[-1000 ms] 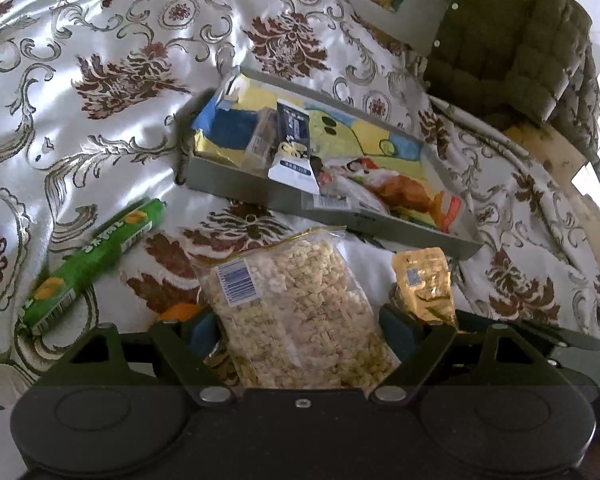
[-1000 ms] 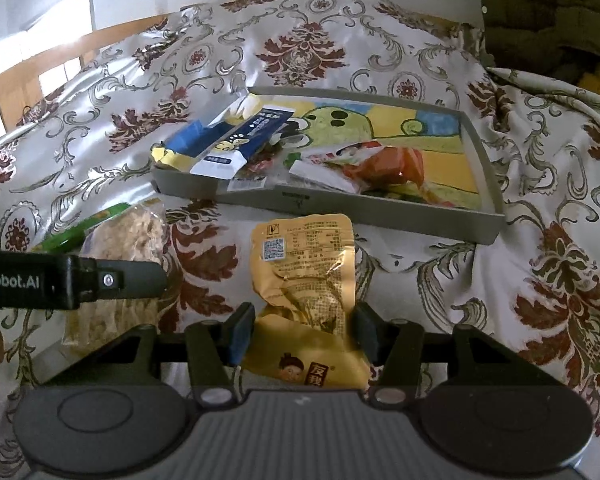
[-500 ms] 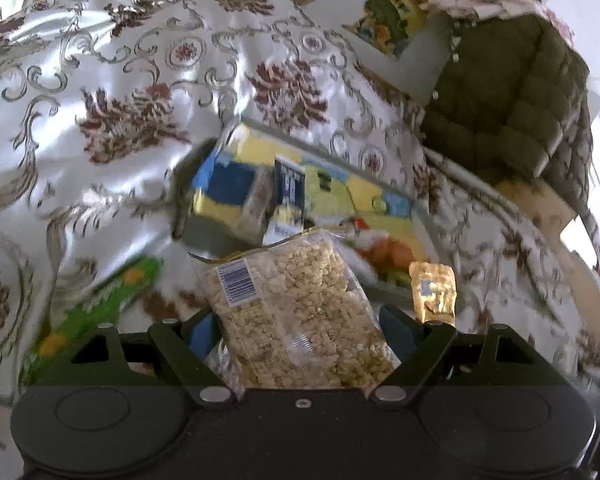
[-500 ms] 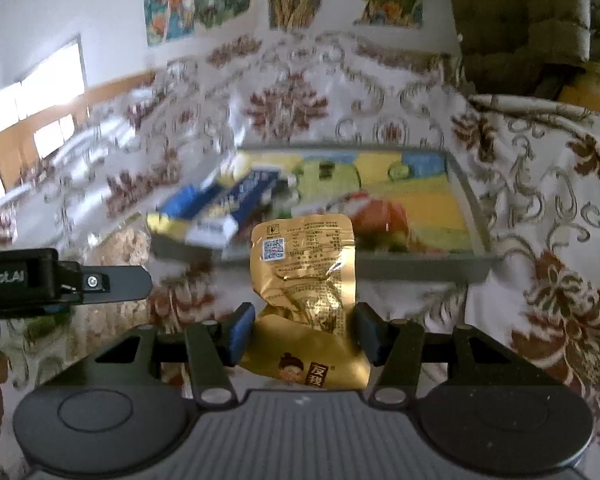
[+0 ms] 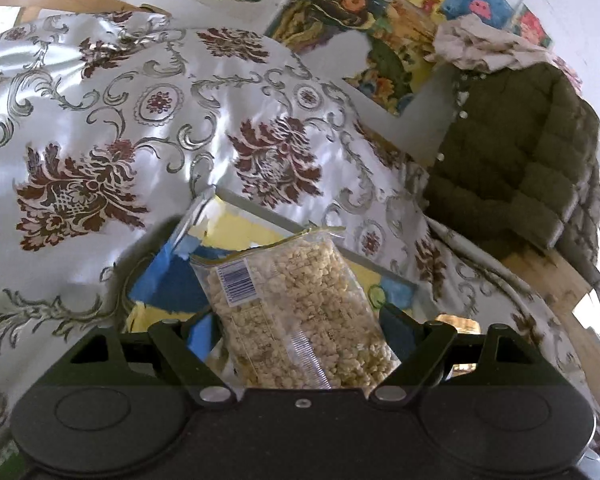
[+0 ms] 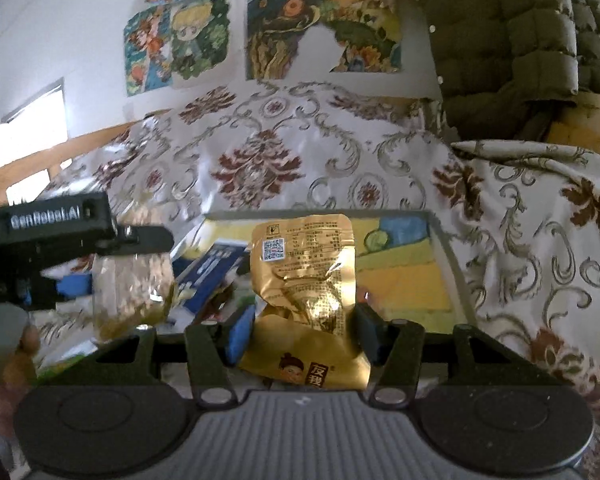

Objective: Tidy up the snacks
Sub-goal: 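Open both grippers to drop the packet and rice-cake bag into the tray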

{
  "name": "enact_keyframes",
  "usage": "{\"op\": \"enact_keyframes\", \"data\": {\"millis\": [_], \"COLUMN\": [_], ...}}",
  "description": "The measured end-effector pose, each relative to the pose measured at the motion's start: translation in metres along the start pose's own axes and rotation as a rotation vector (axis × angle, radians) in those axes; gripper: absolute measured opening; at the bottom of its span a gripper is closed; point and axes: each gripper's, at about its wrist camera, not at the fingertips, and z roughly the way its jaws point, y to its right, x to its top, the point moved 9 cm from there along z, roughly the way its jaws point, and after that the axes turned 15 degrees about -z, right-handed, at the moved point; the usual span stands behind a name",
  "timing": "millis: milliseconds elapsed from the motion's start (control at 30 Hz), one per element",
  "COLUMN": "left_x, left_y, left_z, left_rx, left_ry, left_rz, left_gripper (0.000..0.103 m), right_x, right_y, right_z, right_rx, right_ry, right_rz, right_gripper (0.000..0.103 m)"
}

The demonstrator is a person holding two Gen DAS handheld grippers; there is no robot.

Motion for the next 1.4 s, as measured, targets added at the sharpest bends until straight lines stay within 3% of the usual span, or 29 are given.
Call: {"op": "enact_keyframes", "data": {"millis": [367,567,700,800,1100,1233,1400], "left_x": [0.008,0.001,-0.003,-0.008,-0.010,-0.007,0.000], "left_y": [-0.005,-0.015,-0.017,-0.014,-0.018,-0.016,-0.003], "left_z": [0.027,0.040,0.047,0.052,0.057,0.053,0.039], "left_rx": [-0.001,0.030,0.028,0.015,0.015,0.007,0.002], "left_ry": [0.071,0.062,0.029,0.017,-0.001,0.001,0.012], "left_rz": [0.000,0.001,-0.018,0.004,-0.021,-0.024,0.015], "left_gripper": [0.084,0.084,0.084,0.078,0.078,0.084,0.091], "right_x": [0.000,-0.007,-0.011,-0.013,-0.018,-0.016,-0.007], "right_y": [0.001,-0.005,-0.009,-0.012,-0.008,-0.008,-0.004], "right_z": [0.046,0.060,0.065,0.066,0.067,0.066,0.052], "right_rx": [-0.023,-0.043,-0.047,-0.063,-0.105,-0.119,-0.155], "right_ry": [-0.005,-0.039,-0.062,-0.077,-0.108,-0.104,-0.074], "right_rz": [0.007,-0.023,-0.052,-0.083,-0.101,-0.107,-0.115], "right_gripper": [0.059,0.059,0.060,0.060,0.062,0.063,0.076]}}
